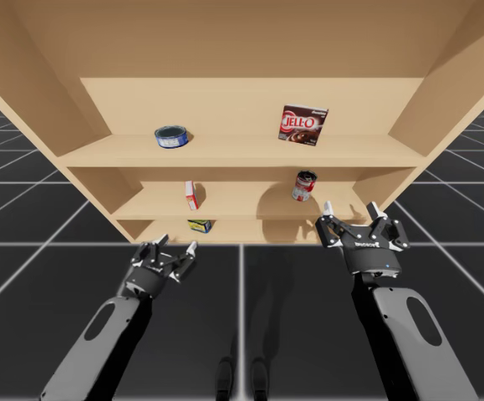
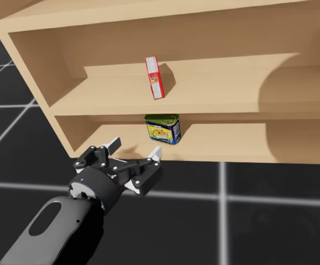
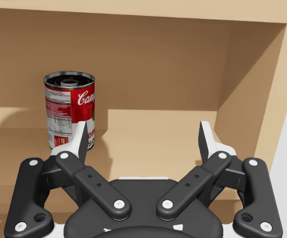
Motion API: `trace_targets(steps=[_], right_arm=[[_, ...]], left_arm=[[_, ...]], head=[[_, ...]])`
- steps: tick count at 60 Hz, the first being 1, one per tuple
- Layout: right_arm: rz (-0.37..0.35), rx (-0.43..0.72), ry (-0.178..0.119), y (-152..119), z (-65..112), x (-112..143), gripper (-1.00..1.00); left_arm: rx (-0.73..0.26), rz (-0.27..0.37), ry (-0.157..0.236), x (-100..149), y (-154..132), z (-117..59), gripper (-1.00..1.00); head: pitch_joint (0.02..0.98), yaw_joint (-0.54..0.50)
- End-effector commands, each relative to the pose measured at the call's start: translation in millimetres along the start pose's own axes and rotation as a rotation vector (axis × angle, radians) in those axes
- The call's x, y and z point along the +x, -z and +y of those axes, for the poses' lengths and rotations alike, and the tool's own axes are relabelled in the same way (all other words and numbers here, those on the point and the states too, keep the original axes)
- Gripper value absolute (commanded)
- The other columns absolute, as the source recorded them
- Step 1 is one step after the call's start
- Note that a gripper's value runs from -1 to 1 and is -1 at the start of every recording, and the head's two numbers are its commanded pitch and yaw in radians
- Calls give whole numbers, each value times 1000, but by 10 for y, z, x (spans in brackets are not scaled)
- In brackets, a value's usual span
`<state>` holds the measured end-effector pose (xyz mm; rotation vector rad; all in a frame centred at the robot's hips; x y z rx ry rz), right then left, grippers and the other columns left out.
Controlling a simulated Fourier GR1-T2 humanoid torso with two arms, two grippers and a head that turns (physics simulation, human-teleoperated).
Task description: Look through the shelves, find the meat can, and take it.
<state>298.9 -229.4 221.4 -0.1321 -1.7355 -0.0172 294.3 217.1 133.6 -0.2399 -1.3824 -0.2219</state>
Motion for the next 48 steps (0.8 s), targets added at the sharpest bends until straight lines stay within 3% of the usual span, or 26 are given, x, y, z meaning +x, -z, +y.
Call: trace_targets(steps=[1, 23, 47, 48], right_arm=[[0, -1, -1, 2, -7, 0, -1000], [1, -6, 2, 4, -28, 3, -1000], [4, -8, 3, 7, -43, 2, -1000], [4, -8, 3, 6, -44, 3, -1000]], left_arm=[[-20, 10, 11, 27, 320, -67, -1000], [9, 43, -29, 4, 802, -83, -1000], [41, 62, -28, -57, 1205, -96, -1000], [41, 61, -33, -61, 1207, -96, -909]], head=[[755, 227], [760, 206], [762, 189], [762, 188]])
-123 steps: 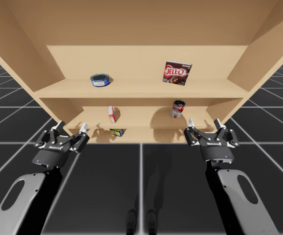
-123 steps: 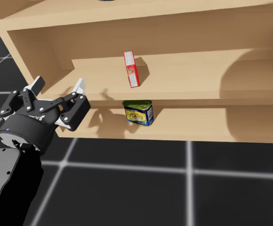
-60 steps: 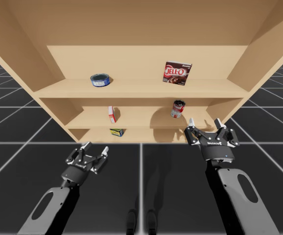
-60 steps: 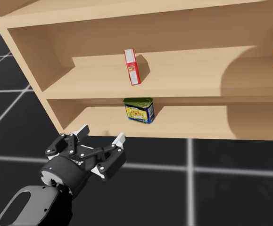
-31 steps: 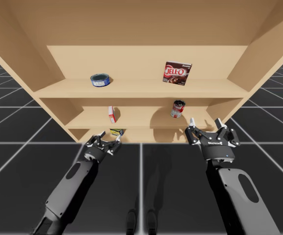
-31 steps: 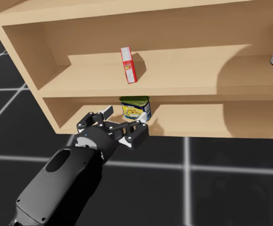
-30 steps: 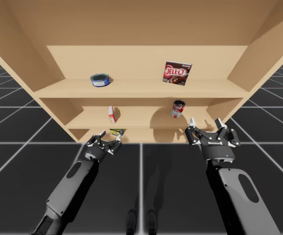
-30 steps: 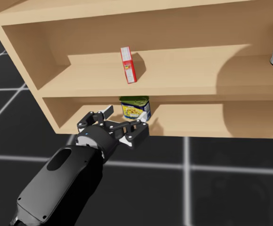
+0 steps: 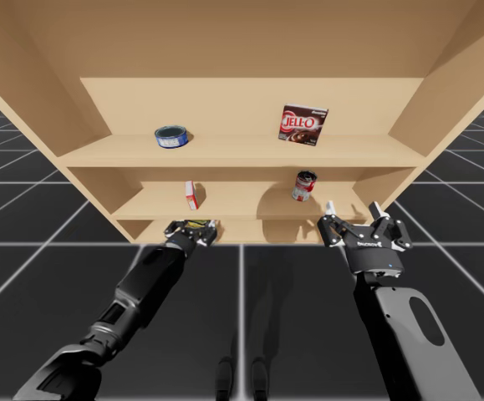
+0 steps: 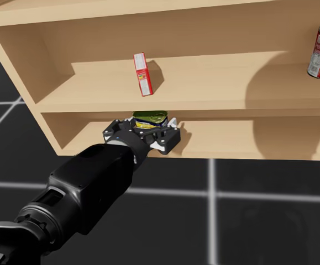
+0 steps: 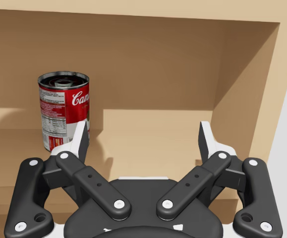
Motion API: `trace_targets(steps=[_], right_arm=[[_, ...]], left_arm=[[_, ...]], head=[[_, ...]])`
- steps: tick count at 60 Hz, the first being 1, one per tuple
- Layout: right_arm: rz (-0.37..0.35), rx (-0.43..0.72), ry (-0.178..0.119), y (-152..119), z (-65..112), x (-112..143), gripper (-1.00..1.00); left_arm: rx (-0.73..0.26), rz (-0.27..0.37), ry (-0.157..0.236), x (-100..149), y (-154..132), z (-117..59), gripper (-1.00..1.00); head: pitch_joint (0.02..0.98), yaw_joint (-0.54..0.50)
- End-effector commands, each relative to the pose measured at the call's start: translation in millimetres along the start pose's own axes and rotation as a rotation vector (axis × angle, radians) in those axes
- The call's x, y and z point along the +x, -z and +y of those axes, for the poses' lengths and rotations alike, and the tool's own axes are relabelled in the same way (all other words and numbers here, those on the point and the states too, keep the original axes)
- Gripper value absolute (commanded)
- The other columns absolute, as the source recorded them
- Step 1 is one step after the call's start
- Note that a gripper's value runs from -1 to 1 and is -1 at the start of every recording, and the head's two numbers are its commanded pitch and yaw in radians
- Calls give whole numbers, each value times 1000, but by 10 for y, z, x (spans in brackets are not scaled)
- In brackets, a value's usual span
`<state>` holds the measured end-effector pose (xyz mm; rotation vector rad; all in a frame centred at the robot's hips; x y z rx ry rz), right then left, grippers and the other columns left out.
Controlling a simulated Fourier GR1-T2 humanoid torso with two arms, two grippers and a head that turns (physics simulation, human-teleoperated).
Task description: Look through the shelves, find the meat can, and take it.
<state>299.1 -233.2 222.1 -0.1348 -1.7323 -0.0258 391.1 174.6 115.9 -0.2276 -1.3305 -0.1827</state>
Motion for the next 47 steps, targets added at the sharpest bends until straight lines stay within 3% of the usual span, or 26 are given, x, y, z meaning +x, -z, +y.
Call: trace_targets(steps=[1, 2, 3, 4, 5, 15, 20, 23, 40, 47], right_arm=[[0, -1, 0, 0, -6, 0, -1000], [0, 0, 0, 2, -7, 0, -1000], [0, 0, 0, 2, -7, 0, -1000], [1, 0, 1, 5, -8, -2, -1000], [2, 0, 1, 4, -8, -2, -1000], [0, 0, -2, 8, -7, -2, -1000], [1, 3, -6, 10, -6, -4, -1000], [0, 4, -7, 13, -4, -5, -1000], [0, 5, -8, 15, 6, -10, -1000], [0, 4, -7, 14, 6, -9, -1000]], left_arm=[[12, 11, -10, -60, 148, 15, -687], [6, 14, -15, -63, 151, 17, -323], [6, 14, -15, -63, 151, 17, -323], [6, 13, -9, -63, 144, 14, 945], [3, 13, -10, -62, 137, 12, 994], [-19, -15, -4, 47, -25, -22, 1000], [-26, -34, 34, 131, -190, -41, 1000], [-34, -37, 36, 165, -281, -39, 1000], [-55, -1, 77, 159, -889, -7, 1000], [-67, 12, 73, 133, -1135, 22, 1000]], head=[[762, 188], [761, 188], [761, 188], [760, 188], [759, 188], [751, 189], [738, 189], [732, 189], [721, 193], [721, 192]])
